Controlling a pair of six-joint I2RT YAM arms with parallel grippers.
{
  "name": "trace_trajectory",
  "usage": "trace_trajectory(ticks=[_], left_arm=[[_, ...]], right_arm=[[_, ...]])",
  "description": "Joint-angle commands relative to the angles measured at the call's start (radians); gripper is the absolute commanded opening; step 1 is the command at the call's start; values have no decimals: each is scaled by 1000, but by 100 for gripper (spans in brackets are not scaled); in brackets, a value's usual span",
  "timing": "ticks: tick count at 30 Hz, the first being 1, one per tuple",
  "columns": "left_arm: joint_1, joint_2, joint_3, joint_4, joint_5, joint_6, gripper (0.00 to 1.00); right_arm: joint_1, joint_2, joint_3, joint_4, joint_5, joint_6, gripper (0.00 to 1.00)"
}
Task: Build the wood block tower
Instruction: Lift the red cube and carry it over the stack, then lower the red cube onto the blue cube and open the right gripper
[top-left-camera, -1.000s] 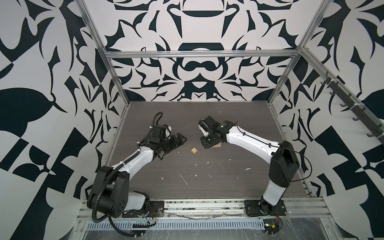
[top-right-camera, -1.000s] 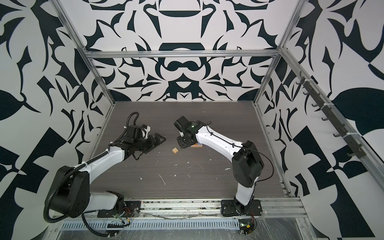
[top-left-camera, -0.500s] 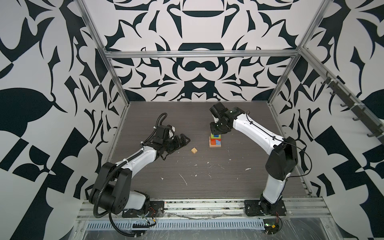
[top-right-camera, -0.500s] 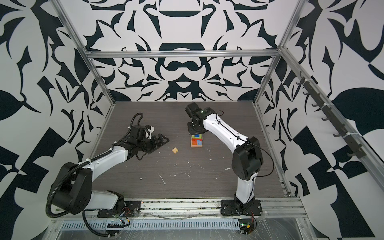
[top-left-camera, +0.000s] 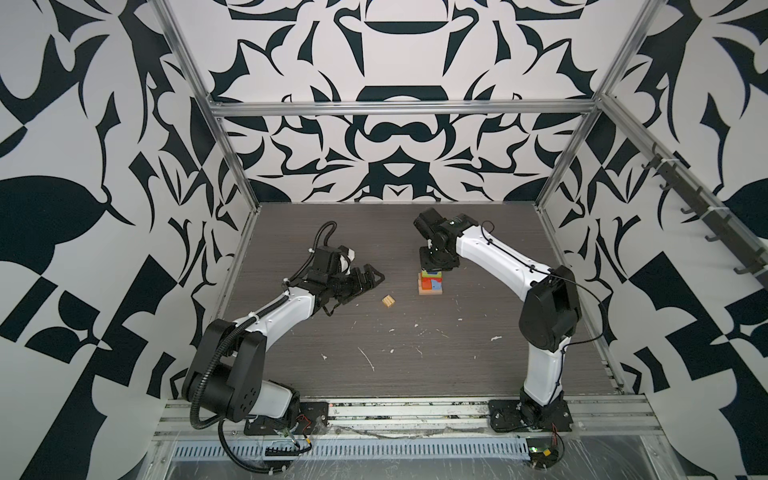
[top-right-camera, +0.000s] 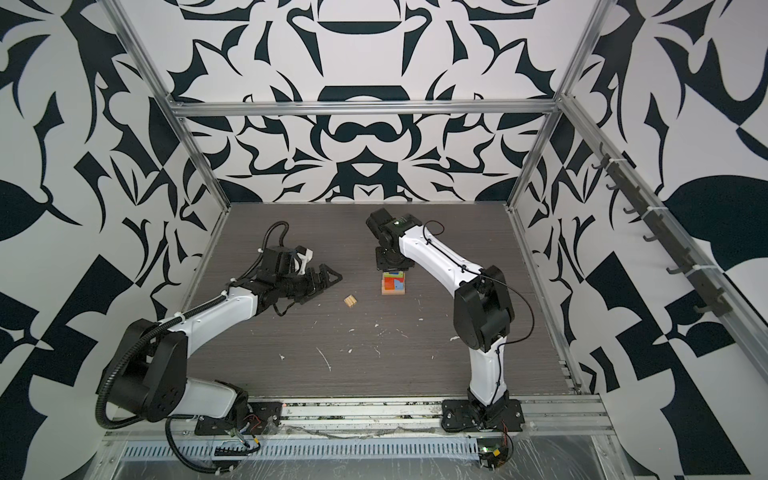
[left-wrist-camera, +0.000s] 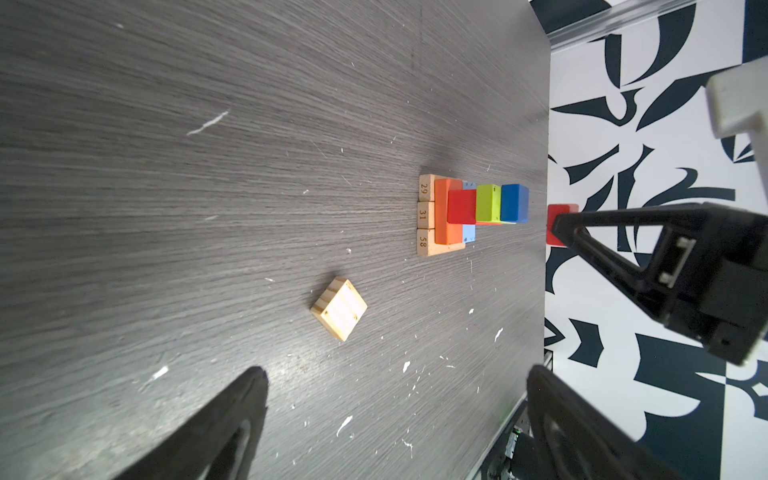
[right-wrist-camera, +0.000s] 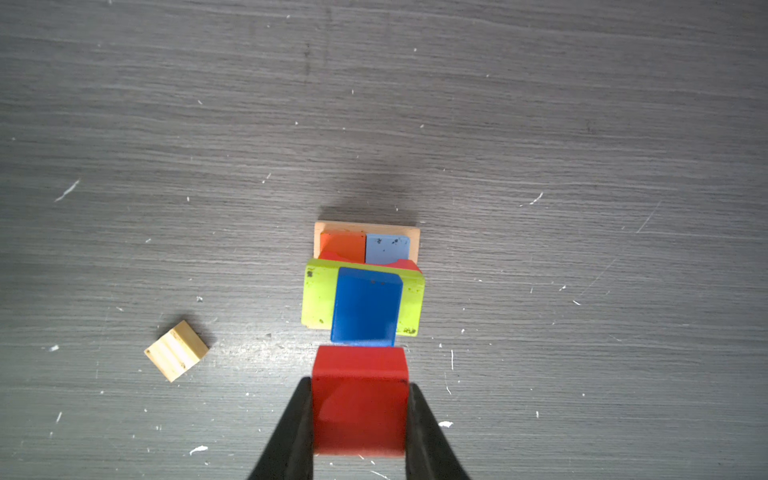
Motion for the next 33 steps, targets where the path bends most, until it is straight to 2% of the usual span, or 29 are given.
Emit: trace_trajectory(ticks=[1,13,33], left_arm=[[-6,14,18,13,31,12,99],[-31,7,21,51,61,29,99],[-53,-40,37,27,51,68,100]], right_arm=[[-6,-33,-4,23,29,30,23],[-27,-30,-31,65,14,31,23],[-39,-21,-56,110,-11,29,23]])
